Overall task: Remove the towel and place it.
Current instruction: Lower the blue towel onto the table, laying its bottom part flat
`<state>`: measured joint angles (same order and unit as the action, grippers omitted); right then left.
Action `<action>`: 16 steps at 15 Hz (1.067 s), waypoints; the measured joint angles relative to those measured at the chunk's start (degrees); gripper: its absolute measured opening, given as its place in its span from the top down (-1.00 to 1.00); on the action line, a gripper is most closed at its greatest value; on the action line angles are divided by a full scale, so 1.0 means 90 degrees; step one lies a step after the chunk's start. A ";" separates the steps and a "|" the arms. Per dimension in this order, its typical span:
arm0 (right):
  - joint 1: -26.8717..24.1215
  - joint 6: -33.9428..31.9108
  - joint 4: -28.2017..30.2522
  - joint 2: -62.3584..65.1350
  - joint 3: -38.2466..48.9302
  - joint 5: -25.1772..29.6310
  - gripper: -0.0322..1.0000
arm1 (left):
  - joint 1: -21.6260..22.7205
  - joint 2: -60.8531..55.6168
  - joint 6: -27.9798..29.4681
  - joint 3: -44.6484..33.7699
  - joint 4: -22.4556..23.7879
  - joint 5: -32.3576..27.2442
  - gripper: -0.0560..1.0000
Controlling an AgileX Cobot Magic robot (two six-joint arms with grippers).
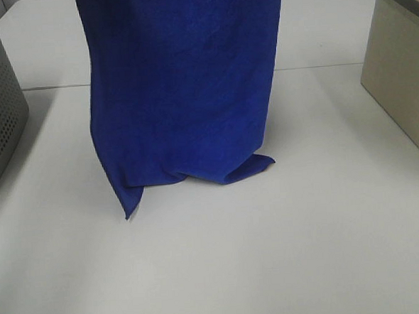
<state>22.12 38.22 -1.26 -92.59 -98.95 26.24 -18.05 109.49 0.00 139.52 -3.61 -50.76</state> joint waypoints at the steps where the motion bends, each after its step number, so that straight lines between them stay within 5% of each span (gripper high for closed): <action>1: 0.0000 0.0000 0.0140 -0.0306 -0.0051 -0.0904 0.94 | 0.0121 0.0248 0.0000 0.0000 0.0025 0.0522 0.89; 4: 0.0000 -0.0051 0.0191 -0.1502 -0.0917 -0.3546 0.94 | 0.0350 0.0968 0.0000 0.0000 0.0140 0.3158 0.89; 5: -0.0006 -0.0191 0.0185 -0.1967 -0.1541 -0.3934 0.94 | 0.0388 0.1165 0.0000 0.0000 0.0146 0.4125 0.89; 8: -0.0299 -0.1108 0.0185 -0.3005 -0.3234 -0.4093 0.94 | 0.0414 0.1572 -0.0344 0.0000 0.0350 0.5800 0.89; 10: -0.0490 -0.1528 0.0185 -0.3259 -0.3571 -0.4093 0.94 | 0.0465 0.1719 -0.0407 0.0000 0.0401 0.6188 0.89; 12: -0.0598 -0.2063 0.0185 -0.3622 -0.3654 -0.3629 0.94 | 0.0541 0.1999 -0.0331 0.0000 0.0433 0.5901 0.89; 16: -0.0681 -0.2324 -0.0102 -0.3826 -0.3654 -0.1050 0.94 | 0.0465 0.2063 -0.0331 0.0000 0.0401 0.2941 0.89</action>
<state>15.99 17.30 -2.18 -127.02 -131.84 16.79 -13.87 128.06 -2.98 139.52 0.00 -24.29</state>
